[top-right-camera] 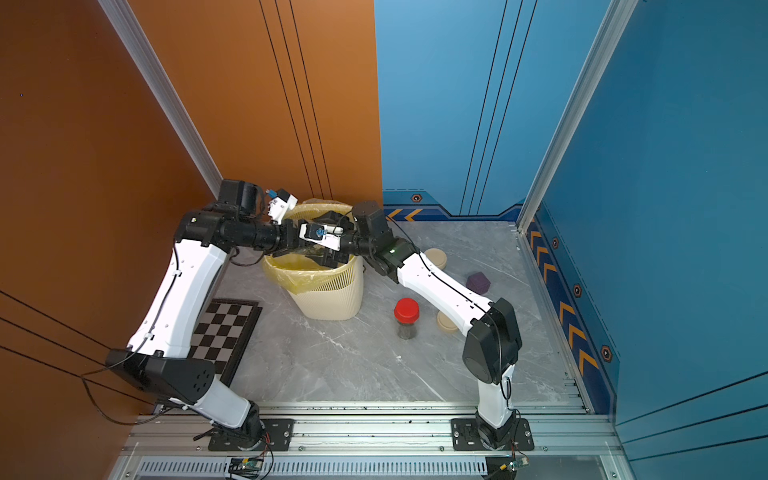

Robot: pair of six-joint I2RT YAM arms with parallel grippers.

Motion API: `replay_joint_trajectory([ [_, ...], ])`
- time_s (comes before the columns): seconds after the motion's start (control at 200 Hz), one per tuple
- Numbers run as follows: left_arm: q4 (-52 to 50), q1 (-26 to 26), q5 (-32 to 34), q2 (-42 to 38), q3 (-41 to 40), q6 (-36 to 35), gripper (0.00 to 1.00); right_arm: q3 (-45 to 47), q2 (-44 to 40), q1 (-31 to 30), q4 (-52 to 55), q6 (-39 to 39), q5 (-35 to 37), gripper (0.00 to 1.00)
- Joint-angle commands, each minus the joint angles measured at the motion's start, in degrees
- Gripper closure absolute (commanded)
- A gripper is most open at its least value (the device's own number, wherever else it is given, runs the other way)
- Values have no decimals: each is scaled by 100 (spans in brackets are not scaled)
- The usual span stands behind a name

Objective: Empty moldy tea leaves from jars
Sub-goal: Pour the moldy tea leaves from the jar into the trash bin.

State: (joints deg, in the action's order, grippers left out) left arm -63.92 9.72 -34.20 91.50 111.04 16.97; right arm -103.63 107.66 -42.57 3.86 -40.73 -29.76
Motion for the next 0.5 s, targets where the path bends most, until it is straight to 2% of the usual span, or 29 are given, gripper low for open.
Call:
replay_joint_trajectory([
  [0.0,69,72,-715,-178,-37,-229,38,36,70,11,-506,102,-189,46],
  [0.085,72,61,-733,-161,-44,-238,34,36,83,24,-608,179,-232,48],
  [0.18,65,54,-764,-166,-32,-264,34,35,89,37,-692,252,-245,49],
  [0.22,64,56,-794,-154,-25,-273,34,36,106,36,-662,264,-245,46],
  [0.325,66,99,-889,-131,-12,-295,36,209,110,12,-768,239,-215,29],
  [0.43,70,168,-934,-117,3,-300,37,169,162,-36,-713,178,-172,22],
  [0.495,72,193,-958,-133,4,-300,37,160,183,-46,-714,151,-145,20],
])
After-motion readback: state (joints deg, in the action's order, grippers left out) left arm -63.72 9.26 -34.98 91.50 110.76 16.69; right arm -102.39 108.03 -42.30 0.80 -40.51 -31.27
